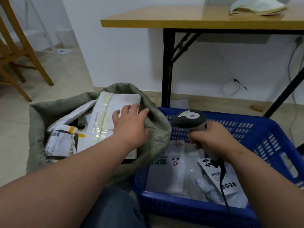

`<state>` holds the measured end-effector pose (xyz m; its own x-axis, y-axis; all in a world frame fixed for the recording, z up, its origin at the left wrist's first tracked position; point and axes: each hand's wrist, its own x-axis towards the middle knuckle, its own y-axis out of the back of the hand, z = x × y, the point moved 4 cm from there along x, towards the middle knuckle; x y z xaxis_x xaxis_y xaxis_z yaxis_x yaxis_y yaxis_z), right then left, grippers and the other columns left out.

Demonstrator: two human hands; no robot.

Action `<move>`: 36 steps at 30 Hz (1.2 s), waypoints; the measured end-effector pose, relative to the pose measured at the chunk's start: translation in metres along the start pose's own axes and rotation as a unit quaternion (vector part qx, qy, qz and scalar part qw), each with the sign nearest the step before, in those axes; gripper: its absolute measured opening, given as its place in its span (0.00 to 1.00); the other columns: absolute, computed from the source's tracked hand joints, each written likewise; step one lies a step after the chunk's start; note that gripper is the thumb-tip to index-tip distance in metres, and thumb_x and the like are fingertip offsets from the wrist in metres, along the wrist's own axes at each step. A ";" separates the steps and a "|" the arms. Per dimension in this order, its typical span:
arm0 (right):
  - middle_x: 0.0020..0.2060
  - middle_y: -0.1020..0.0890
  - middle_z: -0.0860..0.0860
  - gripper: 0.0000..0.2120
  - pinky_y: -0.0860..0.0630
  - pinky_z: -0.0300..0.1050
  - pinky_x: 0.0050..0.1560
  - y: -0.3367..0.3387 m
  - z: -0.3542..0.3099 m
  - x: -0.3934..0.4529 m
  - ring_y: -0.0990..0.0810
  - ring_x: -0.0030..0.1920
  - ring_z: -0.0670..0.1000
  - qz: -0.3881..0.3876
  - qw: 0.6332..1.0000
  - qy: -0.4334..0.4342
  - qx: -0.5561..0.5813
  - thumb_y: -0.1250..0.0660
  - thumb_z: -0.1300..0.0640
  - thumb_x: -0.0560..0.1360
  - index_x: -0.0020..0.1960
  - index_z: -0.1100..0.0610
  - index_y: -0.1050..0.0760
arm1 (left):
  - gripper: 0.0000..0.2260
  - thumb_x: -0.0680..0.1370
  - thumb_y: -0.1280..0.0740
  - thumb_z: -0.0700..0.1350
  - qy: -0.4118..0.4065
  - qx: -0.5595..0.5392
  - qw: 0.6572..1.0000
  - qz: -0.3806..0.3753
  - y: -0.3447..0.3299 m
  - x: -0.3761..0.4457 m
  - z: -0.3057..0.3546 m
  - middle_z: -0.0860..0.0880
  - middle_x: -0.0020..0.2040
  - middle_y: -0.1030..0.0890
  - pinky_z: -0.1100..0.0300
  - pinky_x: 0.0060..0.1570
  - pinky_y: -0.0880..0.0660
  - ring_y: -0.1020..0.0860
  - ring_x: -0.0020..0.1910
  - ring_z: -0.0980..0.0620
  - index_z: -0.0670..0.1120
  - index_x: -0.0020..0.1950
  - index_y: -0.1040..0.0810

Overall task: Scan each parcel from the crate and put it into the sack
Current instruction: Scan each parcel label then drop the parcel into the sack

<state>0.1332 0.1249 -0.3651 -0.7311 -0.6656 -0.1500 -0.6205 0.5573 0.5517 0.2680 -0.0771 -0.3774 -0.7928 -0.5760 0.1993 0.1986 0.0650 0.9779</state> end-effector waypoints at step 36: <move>0.28 0.17 0.55 0.11 0.28 0.36 0.23 0.116 0.279 0.076 0.19 0.25 0.49 0.061 0.903 -0.354 0.236 0.29 0.54 0.74 0.48 0.61 0.24 | 0.28 0.78 0.36 0.48 -0.369 0.096 0.872 -0.306 -0.316 0.006 0.273 0.51 0.80 0.44 0.42 0.73 0.61 0.47 0.78 0.48 0.65 0.76 0.42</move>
<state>-0.0733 0.2775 -0.5418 -0.6975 -0.1938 -0.6899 -0.4525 0.8656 0.2145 0.0435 0.1216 -0.6681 -0.8857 0.1261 -0.4468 -0.4360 0.1046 0.8939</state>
